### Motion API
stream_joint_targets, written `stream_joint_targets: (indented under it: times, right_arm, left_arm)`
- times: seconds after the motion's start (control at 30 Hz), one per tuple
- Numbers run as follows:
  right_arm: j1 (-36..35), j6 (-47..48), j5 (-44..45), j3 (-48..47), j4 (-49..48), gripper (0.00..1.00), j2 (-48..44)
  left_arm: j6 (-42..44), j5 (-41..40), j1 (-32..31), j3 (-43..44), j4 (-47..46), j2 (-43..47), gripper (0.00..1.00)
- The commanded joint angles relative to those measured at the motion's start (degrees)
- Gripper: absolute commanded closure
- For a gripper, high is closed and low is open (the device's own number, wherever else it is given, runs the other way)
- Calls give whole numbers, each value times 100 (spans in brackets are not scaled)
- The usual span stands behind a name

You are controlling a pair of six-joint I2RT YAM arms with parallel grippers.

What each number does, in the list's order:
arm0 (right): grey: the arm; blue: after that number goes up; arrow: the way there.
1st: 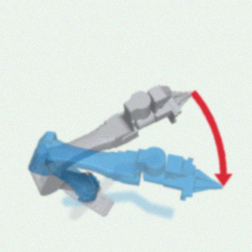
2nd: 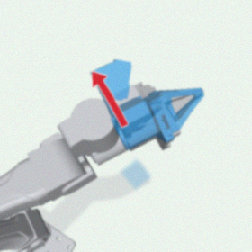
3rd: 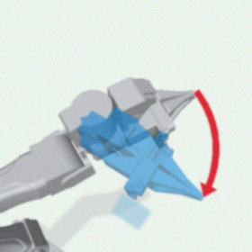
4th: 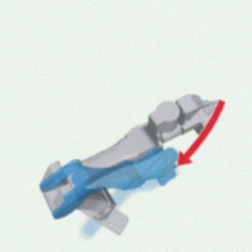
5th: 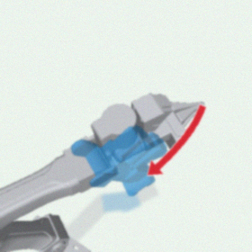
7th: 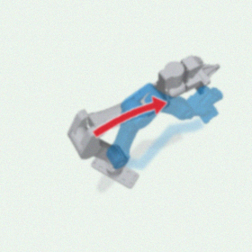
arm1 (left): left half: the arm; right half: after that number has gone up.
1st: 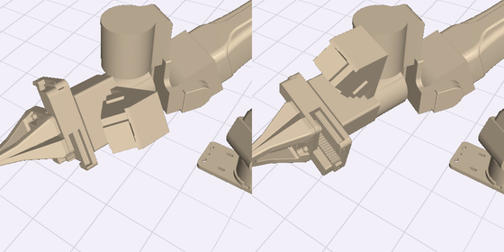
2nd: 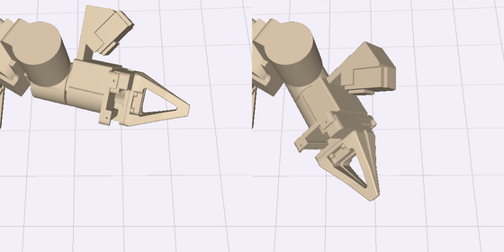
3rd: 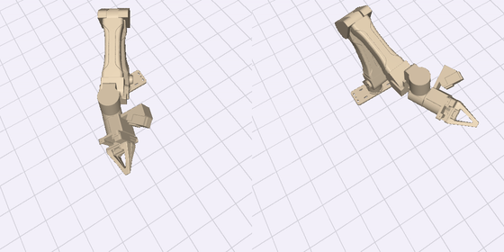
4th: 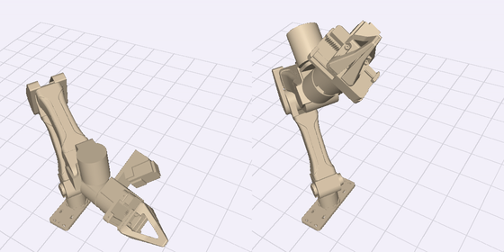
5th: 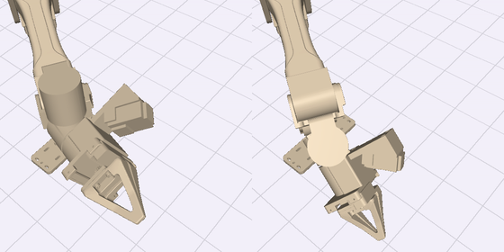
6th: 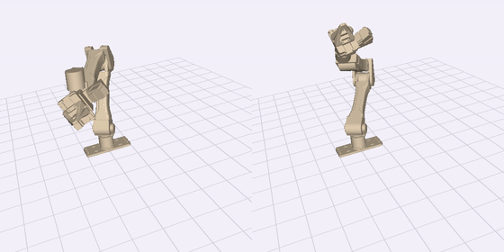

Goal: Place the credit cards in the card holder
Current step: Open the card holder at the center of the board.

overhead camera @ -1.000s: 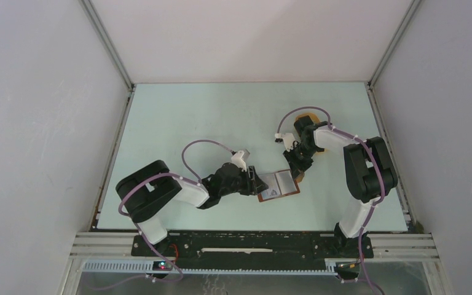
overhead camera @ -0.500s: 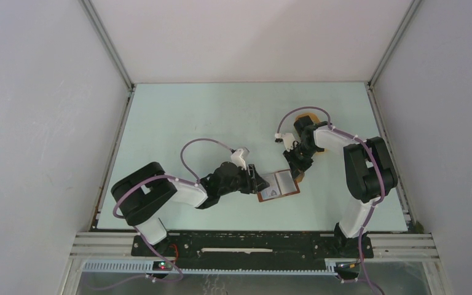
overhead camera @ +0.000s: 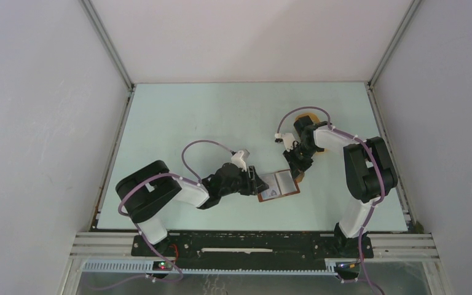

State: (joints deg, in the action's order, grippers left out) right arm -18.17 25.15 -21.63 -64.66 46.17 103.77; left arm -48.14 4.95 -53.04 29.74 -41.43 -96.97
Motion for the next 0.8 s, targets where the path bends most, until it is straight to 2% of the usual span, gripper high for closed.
stream_joint_targets:
  times: [0.0,0.77]
  right_arm:
    - [-73,25,9,-118,-21,86,-58]
    - [-116,90,-159,-135,14,86,-145]
  left_arm:
    - [-103,84,-31,109,-146,-79,47]
    - [-290,285,-109,220,-556,-76,50]
